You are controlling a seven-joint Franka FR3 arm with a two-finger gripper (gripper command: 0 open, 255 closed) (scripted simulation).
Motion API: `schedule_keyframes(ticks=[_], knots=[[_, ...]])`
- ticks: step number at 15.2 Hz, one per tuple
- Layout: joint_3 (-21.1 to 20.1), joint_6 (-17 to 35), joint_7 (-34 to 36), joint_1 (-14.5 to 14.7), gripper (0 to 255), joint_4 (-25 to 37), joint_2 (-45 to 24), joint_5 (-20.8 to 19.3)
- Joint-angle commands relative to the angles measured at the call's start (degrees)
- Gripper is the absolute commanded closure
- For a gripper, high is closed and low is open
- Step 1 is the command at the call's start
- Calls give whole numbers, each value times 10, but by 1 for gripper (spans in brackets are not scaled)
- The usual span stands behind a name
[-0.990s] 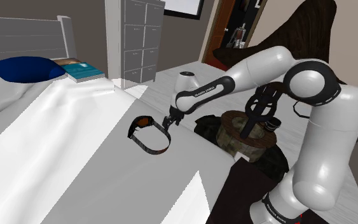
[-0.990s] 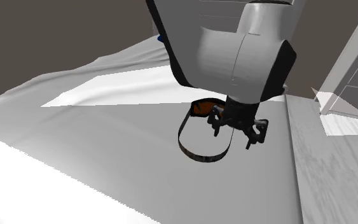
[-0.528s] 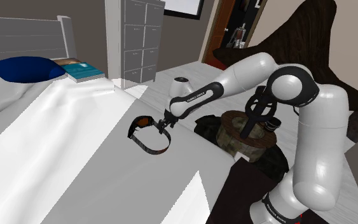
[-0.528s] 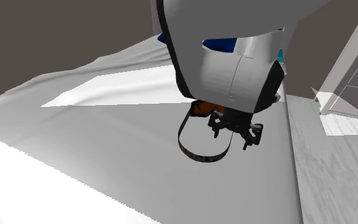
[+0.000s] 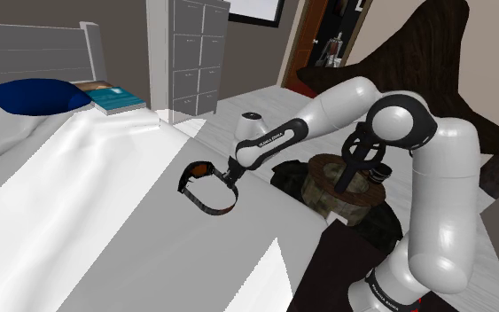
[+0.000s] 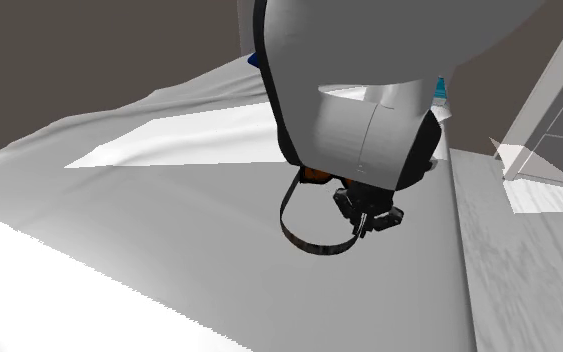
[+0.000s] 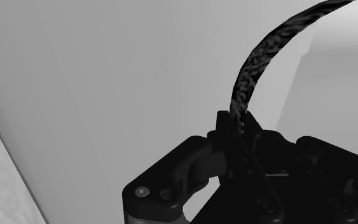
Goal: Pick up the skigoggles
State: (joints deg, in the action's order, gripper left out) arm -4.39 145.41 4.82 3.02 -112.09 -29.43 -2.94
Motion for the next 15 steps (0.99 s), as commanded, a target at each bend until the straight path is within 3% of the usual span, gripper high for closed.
schedule_keyframes(ticks=[1,6,15], knots=[[0,0,0,0,255,0,0,0],[0,1,0,0,255,-2,1,0],[-4,-51,-4,-3,255,0,51,6]])
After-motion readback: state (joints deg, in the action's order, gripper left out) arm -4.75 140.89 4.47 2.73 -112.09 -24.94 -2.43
